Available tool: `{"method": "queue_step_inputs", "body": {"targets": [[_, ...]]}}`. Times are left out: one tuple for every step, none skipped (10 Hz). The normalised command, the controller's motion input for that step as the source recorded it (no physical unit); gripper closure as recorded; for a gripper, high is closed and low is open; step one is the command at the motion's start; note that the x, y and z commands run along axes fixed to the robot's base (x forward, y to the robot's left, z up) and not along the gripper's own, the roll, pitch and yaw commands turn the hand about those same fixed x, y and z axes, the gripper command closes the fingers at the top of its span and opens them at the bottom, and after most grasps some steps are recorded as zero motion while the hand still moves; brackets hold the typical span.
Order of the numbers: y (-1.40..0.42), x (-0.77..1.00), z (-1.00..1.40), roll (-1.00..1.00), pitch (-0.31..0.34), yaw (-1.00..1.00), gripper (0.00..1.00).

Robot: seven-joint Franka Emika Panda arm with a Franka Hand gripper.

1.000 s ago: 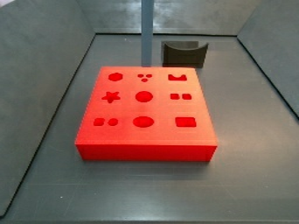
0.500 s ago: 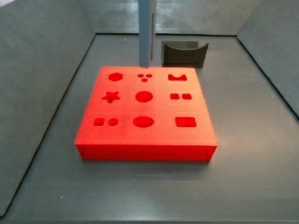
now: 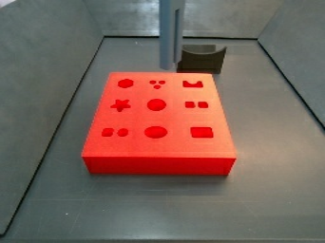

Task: Insert the double-square object.

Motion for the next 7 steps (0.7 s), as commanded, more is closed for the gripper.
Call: {"method": "queue_step_inputs", "body": {"targets": [[0.0,0.0,0.0,0.04,0.084,-0.95,1.0],[0.0,0.0,0.0,0.03,0.059,-0.99,1.0],[0.0,0.0,0.03,0.01,0.036,-1.0,1.0],[0.0,0.0,0.03,0.01,0.04,-1.0,1.0],[0.07,0.01,-0.04,0.1,0.071,-0.87,1.0],[0.06,0.28,-0.1,0.14,0.106,-0.65,1.0],[0.0,0.55,-0.07,0.14,0.141,-0.43,1.0]]}}
